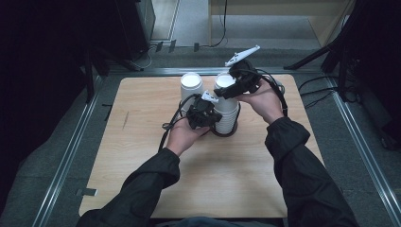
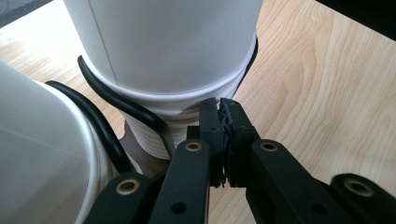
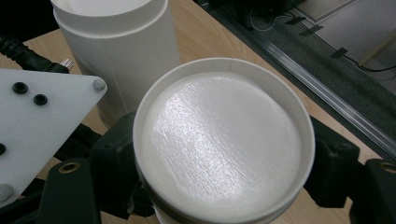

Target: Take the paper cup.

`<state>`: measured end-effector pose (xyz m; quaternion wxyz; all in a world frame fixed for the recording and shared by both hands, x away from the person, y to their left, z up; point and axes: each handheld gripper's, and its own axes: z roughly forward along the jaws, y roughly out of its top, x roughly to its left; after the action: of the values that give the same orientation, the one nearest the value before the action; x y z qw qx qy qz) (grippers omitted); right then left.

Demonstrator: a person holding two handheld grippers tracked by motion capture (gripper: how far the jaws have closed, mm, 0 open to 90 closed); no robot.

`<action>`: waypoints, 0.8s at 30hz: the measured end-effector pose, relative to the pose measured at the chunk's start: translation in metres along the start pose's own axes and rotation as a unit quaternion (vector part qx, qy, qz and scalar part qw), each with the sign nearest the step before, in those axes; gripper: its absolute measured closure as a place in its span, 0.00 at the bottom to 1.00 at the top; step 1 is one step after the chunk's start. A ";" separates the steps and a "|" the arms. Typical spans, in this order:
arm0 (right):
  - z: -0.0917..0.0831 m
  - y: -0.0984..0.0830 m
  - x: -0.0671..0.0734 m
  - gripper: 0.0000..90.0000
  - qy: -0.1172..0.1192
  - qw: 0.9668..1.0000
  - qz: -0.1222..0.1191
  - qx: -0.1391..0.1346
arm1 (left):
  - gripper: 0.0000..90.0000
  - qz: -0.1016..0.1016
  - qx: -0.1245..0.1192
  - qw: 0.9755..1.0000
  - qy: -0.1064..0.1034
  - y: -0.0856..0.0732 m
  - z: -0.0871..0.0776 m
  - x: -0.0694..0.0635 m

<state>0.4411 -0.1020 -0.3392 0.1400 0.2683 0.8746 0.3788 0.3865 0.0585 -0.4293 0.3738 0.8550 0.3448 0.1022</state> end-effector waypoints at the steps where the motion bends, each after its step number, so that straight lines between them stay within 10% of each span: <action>1: 0.000 0.000 0.000 0.28 0.000 1.000 0.001 0.000 | 0.98 0.000 -0.001 1.000 0.000 0.000 0.000 0.000; 13: -0.041 0.027 0.001 0.29 -0.003 0.999 -0.002 -0.051 | 0.95 -0.004 -0.014 1.000 -0.005 0.003 -0.004 0.000; 24: -0.096 0.039 0.008 0.28 0.021 0.997 -0.015 -0.077 | 0.75 -0.001 -0.023 0.998 -0.064 -0.003 -0.018 -0.003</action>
<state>0.4057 -0.1314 -0.2462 0.1479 0.2356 0.8496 0.4481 0.3748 0.0679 -0.4186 0.4146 0.8508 0.3182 0.0550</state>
